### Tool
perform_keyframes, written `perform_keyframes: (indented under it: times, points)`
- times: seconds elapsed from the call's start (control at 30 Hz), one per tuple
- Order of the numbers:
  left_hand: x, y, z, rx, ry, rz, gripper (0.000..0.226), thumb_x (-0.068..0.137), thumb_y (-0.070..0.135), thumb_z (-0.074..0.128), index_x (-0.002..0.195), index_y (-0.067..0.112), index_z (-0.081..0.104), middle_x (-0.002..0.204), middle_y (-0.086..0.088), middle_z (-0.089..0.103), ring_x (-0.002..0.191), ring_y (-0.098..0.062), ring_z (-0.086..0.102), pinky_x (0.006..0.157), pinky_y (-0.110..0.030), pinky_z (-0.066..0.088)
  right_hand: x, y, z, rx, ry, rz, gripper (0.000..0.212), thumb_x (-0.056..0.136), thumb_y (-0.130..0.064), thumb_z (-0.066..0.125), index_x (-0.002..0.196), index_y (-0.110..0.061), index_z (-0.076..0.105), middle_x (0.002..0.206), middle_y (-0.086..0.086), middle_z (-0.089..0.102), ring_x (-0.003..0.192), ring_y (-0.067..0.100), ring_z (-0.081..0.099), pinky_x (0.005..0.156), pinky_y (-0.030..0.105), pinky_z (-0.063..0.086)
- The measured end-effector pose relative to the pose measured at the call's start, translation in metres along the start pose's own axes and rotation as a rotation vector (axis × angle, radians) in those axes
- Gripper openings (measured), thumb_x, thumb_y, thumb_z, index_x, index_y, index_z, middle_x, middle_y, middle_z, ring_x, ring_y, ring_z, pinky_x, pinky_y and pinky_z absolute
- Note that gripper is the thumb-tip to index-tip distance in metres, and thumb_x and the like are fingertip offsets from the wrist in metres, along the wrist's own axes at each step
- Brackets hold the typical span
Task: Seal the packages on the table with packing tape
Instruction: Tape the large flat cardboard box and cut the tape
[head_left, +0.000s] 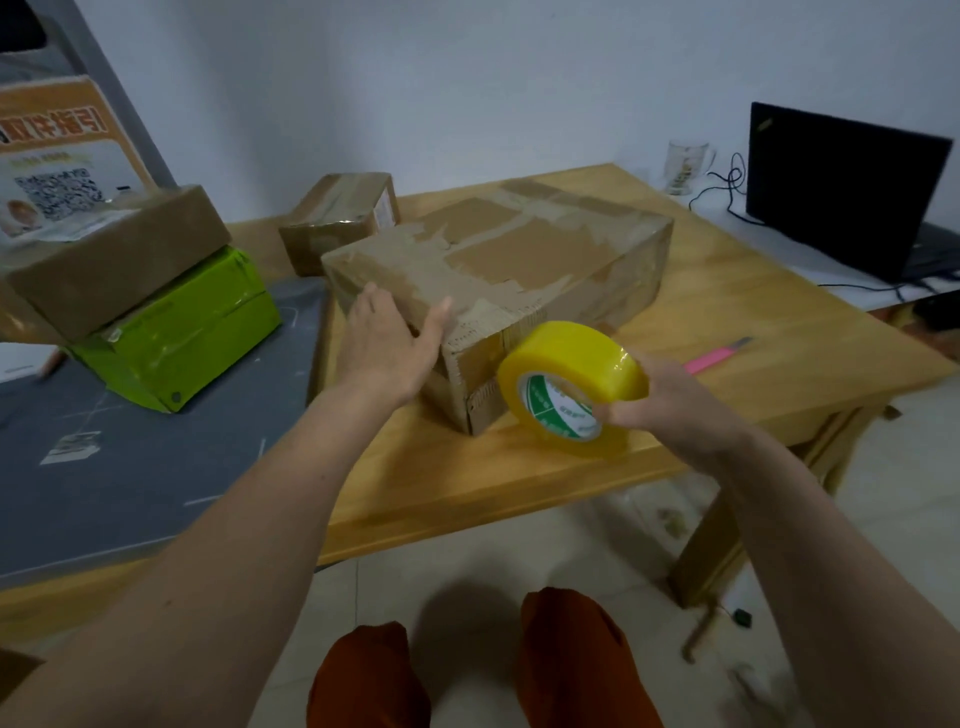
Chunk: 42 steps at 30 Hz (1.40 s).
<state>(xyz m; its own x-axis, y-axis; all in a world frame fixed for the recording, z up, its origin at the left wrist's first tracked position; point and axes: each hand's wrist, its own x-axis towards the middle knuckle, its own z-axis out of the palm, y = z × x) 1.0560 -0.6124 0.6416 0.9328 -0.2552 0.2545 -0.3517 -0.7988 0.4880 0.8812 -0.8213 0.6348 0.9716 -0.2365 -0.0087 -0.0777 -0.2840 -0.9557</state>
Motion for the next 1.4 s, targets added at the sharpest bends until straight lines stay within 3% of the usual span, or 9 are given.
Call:
perform_keyframes:
  times: [0.17,0.27,0.4,0.6,0.73,0.87,1.17,1.3,1.4]
  points:
    - [0.029,-0.006,-0.014,-0.039,0.217,0.08,0.056,0.093,0.063,0.038,0.08,0.013,0.059,0.081,-0.002,0.058,0.09,-0.028,0.057,0.068,-0.037,0.041,0.003,0.013,0.001,0.074,0.125,-0.035,0.037,0.076,0.006,0.074,0.111,0.001,0.061,0.103,0.025,0.068,0.096,0.04,0.066,0.084,0.061,0.052]
    - [0.06,-0.018,-0.018,-0.133,0.237,-0.047,0.046,0.092,0.053,0.054,0.12,0.017,0.06,0.127,-0.009,0.054,0.126,-0.031,0.044,0.096,-0.042,0.038,0.007,0.012,0.004,0.089,0.132,-0.047,0.037,0.078,0.003,0.074,0.112,-0.001,0.06,0.104,0.022,0.068,0.095,0.035,0.068,0.084,0.06,0.053]
    - [0.095,-0.038,-0.017,-0.365,0.088,-0.249,0.085,0.087,0.053,0.064,0.155,0.022,0.023,0.16,-0.009,0.022,0.145,-0.03,0.024,0.117,-0.046,0.025,0.018,0.014,-0.001,0.124,0.116,-0.028,0.04,0.079,0.005,0.071,0.116,-0.003,0.059,0.106,0.021,0.068,0.097,0.033,0.068,0.087,0.057,0.054]
    - [0.146,-0.058,-0.014,-0.591,-0.004,-0.347,0.098,0.08,0.051,0.073,0.156,0.02,0.019,0.156,-0.006,0.034,0.138,-0.028,0.038,0.11,-0.047,0.038,0.04,0.021,-0.014,0.124,0.241,-0.032,0.038,0.073,0.015,0.07,0.098,-0.014,0.064,0.082,0.0,0.07,0.077,0.015,0.069,0.065,0.027,0.055]
    - [0.167,-0.064,-0.009,-0.737,-0.058,-0.345,0.078,0.083,0.048,0.072,0.146,0.022,0.036,0.129,0.004,0.051,0.097,-0.014,0.055,0.074,-0.029,0.048,0.054,0.031,-0.016,0.124,0.426,0.013,0.043,0.073,0.015,0.068,0.095,-0.021,0.059,0.077,-0.007,0.064,0.067,0.004,0.062,0.054,0.02,0.048]
    - [0.176,-0.069,0.009,-0.822,-0.184,-0.402,0.079,0.079,0.057,0.07,0.144,0.024,0.041,0.14,0.001,0.049,0.125,-0.021,0.047,0.104,-0.049,0.038,0.072,0.035,-0.008,0.151,0.676,0.066,0.052,0.075,0.003,0.076,0.109,-0.026,0.048,0.097,-0.012,0.054,0.082,0.002,0.057,0.05,0.011,0.045]
    - [0.166,-0.074,0.025,-1.016,-0.154,-0.482,0.058,0.079,0.063,0.06,0.128,0.034,0.051,0.122,0.002,0.059,0.111,-0.026,0.056,0.084,-0.043,0.049,0.088,0.042,0.005,0.337,0.977,0.08,0.028,0.08,-0.006,0.074,0.103,-0.018,0.064,0.082,-0.007,0.066,0.066,-0.003,0.061,0.052,0.008,0.044]
    - [0.148,-0.076,0.021,-1.023,-0.129,-0.546,0.056,0.083,0.065,0.049,0.129,0.034,0.054,0.124,0.0,0.06,0.114,-0.03,0.056,0.087,-0.047,0.048,0.09,0.027,-0.005,0.35,1.011,0.002,0.025,0.085,-0.003,0.067,0.09,-0.025,0.056,0.081,-0.002,0.06,0.067,0.006,0.057,0.058,0.024,0.046]
    - [0.127,-0.072,0.018,-1.084,-0.156,-0.621,0.056,0.086,0.064,0.044,0.132,0.034,0.054,0.129,-0.003,0.059,0.115,-0.034,0.055,0.088,-0.05,0.049,0.092,-0.003,-0.022,0.275,1.012,-0.096,0.031,0.08,-0.001,0.066,0.089,-0.027,0.051,0.08,-0.005,0.055,0.06,-0.004,0.055,0.05,0.015,0.044]
